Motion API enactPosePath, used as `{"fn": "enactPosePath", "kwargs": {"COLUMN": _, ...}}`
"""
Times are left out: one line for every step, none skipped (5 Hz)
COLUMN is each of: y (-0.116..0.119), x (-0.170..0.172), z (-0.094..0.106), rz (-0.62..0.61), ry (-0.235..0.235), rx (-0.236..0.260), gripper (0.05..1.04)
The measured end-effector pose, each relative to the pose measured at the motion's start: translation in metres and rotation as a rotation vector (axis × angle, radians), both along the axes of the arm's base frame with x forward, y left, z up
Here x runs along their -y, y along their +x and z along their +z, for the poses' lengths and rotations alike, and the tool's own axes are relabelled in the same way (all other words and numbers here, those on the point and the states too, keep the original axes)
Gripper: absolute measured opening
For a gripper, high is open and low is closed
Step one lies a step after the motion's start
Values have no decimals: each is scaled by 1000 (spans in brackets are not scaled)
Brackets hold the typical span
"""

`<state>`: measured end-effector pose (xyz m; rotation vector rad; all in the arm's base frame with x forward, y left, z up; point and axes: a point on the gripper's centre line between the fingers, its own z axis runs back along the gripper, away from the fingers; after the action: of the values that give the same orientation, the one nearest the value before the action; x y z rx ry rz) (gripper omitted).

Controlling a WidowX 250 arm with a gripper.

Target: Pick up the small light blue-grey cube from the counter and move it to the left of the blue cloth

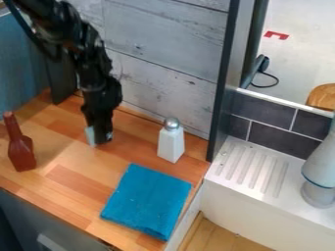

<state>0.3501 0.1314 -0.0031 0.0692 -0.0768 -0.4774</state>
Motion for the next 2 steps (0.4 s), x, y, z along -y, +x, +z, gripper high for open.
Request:
{"fn": "enactPosePath", "kwargs": {"y": -8, "x": 6, "z": 38, "rz": 25, "ry": -3, "rx": 55, "gripper": 543}}
{"fn": "enactPosePath", "kwargs": {"y": -24, "x": 12, "z": 60, "rz": 59, "ry": -24, "rx": 86, "gripper": 543}}
